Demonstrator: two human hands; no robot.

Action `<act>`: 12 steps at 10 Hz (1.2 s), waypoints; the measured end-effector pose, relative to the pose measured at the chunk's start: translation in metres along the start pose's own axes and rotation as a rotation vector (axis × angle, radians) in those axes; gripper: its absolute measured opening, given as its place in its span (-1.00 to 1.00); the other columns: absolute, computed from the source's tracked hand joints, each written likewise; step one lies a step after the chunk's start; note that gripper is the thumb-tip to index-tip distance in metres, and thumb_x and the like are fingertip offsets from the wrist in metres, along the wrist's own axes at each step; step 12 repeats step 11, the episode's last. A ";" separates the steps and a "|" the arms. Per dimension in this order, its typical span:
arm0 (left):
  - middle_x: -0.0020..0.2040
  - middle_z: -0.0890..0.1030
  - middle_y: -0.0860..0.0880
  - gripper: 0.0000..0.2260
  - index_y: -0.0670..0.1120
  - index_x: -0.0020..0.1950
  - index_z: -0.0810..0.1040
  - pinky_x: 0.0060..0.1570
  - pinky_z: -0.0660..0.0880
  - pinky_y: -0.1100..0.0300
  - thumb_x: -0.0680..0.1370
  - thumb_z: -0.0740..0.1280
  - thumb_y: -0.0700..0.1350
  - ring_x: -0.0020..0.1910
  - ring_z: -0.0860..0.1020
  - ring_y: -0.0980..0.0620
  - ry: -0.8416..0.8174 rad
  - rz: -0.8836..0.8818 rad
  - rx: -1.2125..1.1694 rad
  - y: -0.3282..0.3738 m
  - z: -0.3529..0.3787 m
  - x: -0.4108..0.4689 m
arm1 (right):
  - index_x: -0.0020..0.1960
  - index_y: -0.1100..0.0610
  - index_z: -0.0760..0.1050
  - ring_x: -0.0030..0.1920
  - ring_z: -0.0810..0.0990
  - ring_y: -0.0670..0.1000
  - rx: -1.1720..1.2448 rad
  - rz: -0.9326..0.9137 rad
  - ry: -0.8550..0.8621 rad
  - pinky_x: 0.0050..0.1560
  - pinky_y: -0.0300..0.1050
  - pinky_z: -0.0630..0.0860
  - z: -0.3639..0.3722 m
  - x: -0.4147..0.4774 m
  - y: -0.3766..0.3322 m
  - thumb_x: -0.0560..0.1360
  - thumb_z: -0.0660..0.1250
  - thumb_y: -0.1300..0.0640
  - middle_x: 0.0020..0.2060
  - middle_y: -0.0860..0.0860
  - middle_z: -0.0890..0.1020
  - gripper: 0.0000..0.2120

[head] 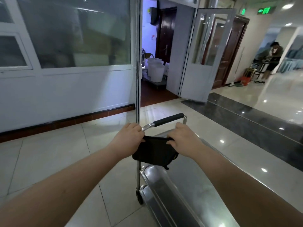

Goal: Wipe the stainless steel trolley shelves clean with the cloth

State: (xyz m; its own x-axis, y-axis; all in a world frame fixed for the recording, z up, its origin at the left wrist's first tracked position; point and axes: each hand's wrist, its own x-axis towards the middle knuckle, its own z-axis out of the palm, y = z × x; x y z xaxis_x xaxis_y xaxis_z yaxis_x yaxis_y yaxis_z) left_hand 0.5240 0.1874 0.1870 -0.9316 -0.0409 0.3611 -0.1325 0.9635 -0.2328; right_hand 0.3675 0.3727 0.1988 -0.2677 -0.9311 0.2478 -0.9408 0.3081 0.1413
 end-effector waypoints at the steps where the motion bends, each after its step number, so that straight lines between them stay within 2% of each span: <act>1: 0.02 0.57 -0.01 -0.76 -0.04 0.14 0.61 0.13 0.33 0.12 0.64 0.22 0.03 0.07 0.48 -0.05 -0.033 -0.019 -0.036 -0.028 0.023 0.049 | -0.05 0.03 0.54 -0.03 0.37 0.03 0.072 0.075 -0.011 0.05 -0.03 0.42 0.021 0.044 0.036 0.56 0.27 -0.06 -0.17 -0.02 0.46 -0.82; 2: 0.09 0.56 0.02 -0.74 -0.01 0.20 0.59 0.20 0.30 0.14 0.65 0.18 0.04 0.14 0.45 -0.02 -0.066 -0.011 -0.098 -0.052 0.050 0.093 | -0.05 0.01 0.52 -0.06 0.35 0.01 0.077 0.102 -0.012 0.07 -0.08 0.38 0.047 0.078 0.067 0.58 0.25 -0.08 -0.17 -0.03 0.43 -0.82; 3: 0.08 0.57 0.06 -0.77 0.03 0.21 0.60 0.19 0.27 0.20 0.64 0.23 0.03 0.14 0.44 0.04 -0.081 0.013 -0.239 -0.076 0.078 0.136 | 0.04 0.05 0.55 0.01 0.38 0.02 0.094 0.148 -0.031 0.09 -0.10 0.36 0.069 0.103 0.092 0.59 0.23 -0.08 -0.11 -0.02 0.51 -0.77; 4: 0.00 0.59 0.09 -0.80 0.04 0.17 0.64 0.10 0.28 0.30 0.60 0.31 0.02 0.07 0.43 0.09 -0.150 0.077 -0.384 -0.105 0.105 0.188 | 0.10 0.02 0.58 0.02 0.37 -0.02 0.142 0.207 -0.007 0.10 -0.10 0.35 0.087 0.122 0.121 0.58 0.24 -0.08 -0.08 -0.07 0.59 -0.76; 5: -0.04 0.58 0.13 -0.83 0.04 0.12 0.65 0.04 0.32 0.30 0.58 0.34 0.02 0.04 0.42 0.14 -0.225 0.163 -0.469 -0.136 0.139 0.248 | 0.12 0.02 0.59 0.02 0.37 -0.03 0.204 0.260 -0.029 0.13 -0.09 0.34 0.103 0.150 0.153 0.59 0.25 -0.06 -0.09 -0.09 0.61 -0.77; 6: -0.12 0.56 0.18 -0.87 0.04 0.05 0.66 -0.09 0.33 0.36 0.57 0.36 0.01 -0.07 0.46 0.21 -0.373 0.207 -0.506 -0.159 0.178 0.320 | 0.14 0.04 0.58 0.03 0.37 0.01 0.246 0.365 -0.150 0.12 -0.04 0.39 0.123 0.194 0.185 0.59 0.26 -0.05 -0.09 -0.01 0.55 -0.76; 7: -0.07 0.60 0.09 -0.87 0.01 0.05 0.65 -0.06 0.45 0.25 0.56 0.37 0.00 -0.06 0.53 0.12 -0.494 0.202 -0.516 -0.169 0.230 0.410 | 0.20 0.06 0.55 0.12 0.43 0.07 0.342 0.622 -0.259 0.15 -0.03 0.45 0.154 0.245 0.235 0.58 0.30 -0.04 0.04 0.07 0.45 -0.73; 8: 0.02 0.59 0.00 -0.85 -0.02 0.08 0.62 0.04 0.52 0.11 0.58 0.36 0.00 0.00 0.54 0.02 -0.580 0.136 -0.598 -0.156 0.295 0.479 | 0.21 0.09 0.52 0.09 0.48 0.12 0.337 0.834 -0.293 0.00 -0.12 0.40 0.205 0.273 0.281 0.58 0.30 0.02 0.02 0.07 0.39 -0.75; 9: 0.09 0.60 -0.07 -0.80 -0.07 0.15 0.60 0.07 0.51 0.07 0.60 0.33 -0.01 0.06 0.55 -0.05 -0.684 0.104 -0.654 -0.130 0.359 0.504 | 0.14 0.11 0.48 0.04 0.48 0.15 0.287 0.975 -0.312 -0.06 -0.07 0.39 0.259 0.274 0.295 0.59 0.23 0.10 -0.07 0.08 0.48 -0.83; 10: 0.11 0.60 -0.03 -0.79 -0.02 0.19 0.58 0.07 0.52 0.02 0.62 0.26 0.00 0.09 0.55 -0.07 -0.627 0.069 -0.674 -0.116 0.400 0.499 | 0.03 0.09 0.46 -0.05 0.47 0.10 0.301 1.122 -0.178 -0.16 -0.05 0.38 0.295 0.269 0.293 0.59 0.22 0.09 -0.24 -0.02 0.42 -0.90; 11: 0.18 0.57 0.00 -0.74 0.05 0.29 0.54 0.08 0.50 0.00 0.63 0.21 0.00 0.15 0.52 -0.06 -0.482 0.126 -0.573 -0.109 0.414 0.496 | 0.12 0.08 0.47 0.04 0.46 0.10 0.216 1.125 -0.121 -0.07 -0.07 0.39 0.304 0.272 0.294 0.60 0.22 0.06 -0.03 0.02 0.53 -0.84; 12: 0.18 0.57 0.00 -0.74 0.05 0.29 0.54 0.08 0.50 0.00 0.63 0.21 0.00 0.15 0.52 -0.06 -0.482 0.126 -0.573 -0.109 0.414 0.496 | 0.12 0.08 0.47 0.04 0.46 0.10 0.216 1.125 -0.121 -0.07 -0.07 0.39 0.304 0.272 0.294 0.60 0.22 0.06 -0.03 0.02 0.53 -0.84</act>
